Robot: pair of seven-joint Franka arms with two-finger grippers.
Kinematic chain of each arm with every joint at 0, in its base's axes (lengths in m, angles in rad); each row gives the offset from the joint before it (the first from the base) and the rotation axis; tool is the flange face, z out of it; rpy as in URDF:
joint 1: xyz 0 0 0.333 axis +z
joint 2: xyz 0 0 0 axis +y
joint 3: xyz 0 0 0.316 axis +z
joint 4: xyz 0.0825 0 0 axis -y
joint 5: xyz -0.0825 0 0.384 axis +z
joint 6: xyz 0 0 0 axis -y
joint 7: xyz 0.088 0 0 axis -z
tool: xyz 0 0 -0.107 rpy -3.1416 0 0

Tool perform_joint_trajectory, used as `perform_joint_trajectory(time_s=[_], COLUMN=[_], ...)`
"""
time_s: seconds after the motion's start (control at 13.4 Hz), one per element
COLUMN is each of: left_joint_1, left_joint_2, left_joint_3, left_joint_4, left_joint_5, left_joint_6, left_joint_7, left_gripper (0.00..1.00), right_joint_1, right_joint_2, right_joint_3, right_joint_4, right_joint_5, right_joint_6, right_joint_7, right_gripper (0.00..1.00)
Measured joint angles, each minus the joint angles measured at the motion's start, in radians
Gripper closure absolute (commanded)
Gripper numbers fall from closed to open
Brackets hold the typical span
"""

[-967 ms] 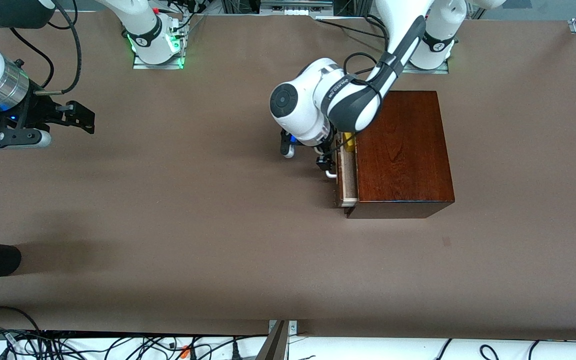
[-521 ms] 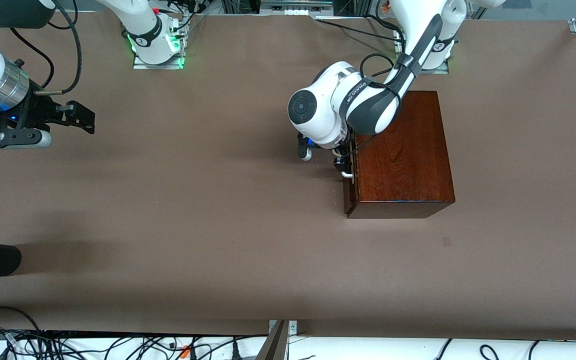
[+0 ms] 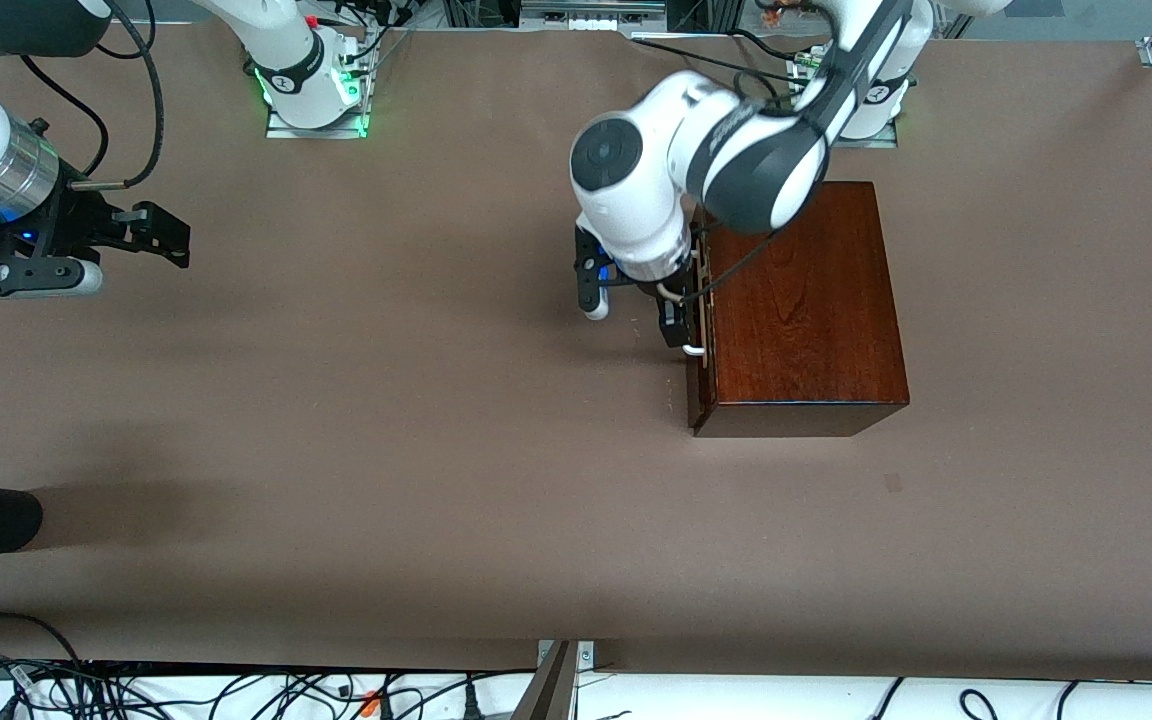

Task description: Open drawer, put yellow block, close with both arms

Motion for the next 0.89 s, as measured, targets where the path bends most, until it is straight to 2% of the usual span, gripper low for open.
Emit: perform_joint_trajectory(time_s=[0.22, 0.37, 0.67, 0.89], left_joint_1=[0.024, 0.093, 0.318, 0.424], left_joint_2=[-0.101, -0.164, -0.232, -0.252], left_joint_3=[0.017, 0.022, 0.033, 0.033], left_joint_4=[0.080, 0.095, 0.097, 0.095], left_joint_5=[-0.077, -0.120, -0.253, -0.266], left_joint_6=[-0.137, -0.174, -0.196, -0.275], left_joint_7=[-0.274, -0.411, -0.474, -0.523], left_gripper=[0.00, 0.00, 0.00, 0.00], right_joint_1=[0.000, 0.000, 0.000, 0.000], right_joint_2=[0.000, 0.000, 0.000, 0.000], right_joint_3=[0.000, 0.000, 0.000, 0.000], right_joint_4=[0.000, 0.000, 0.001, 0.001], right_joint_5=[0.000, 0.000, 0.000, 0.000], right_joint_6=[0.000, 0.000, 0.000, 0.000], right_joint_7=[0.000, 0.000, 0.000, 0.000], right_gripper=[0.00, 0.00, 0.00, 0.00])
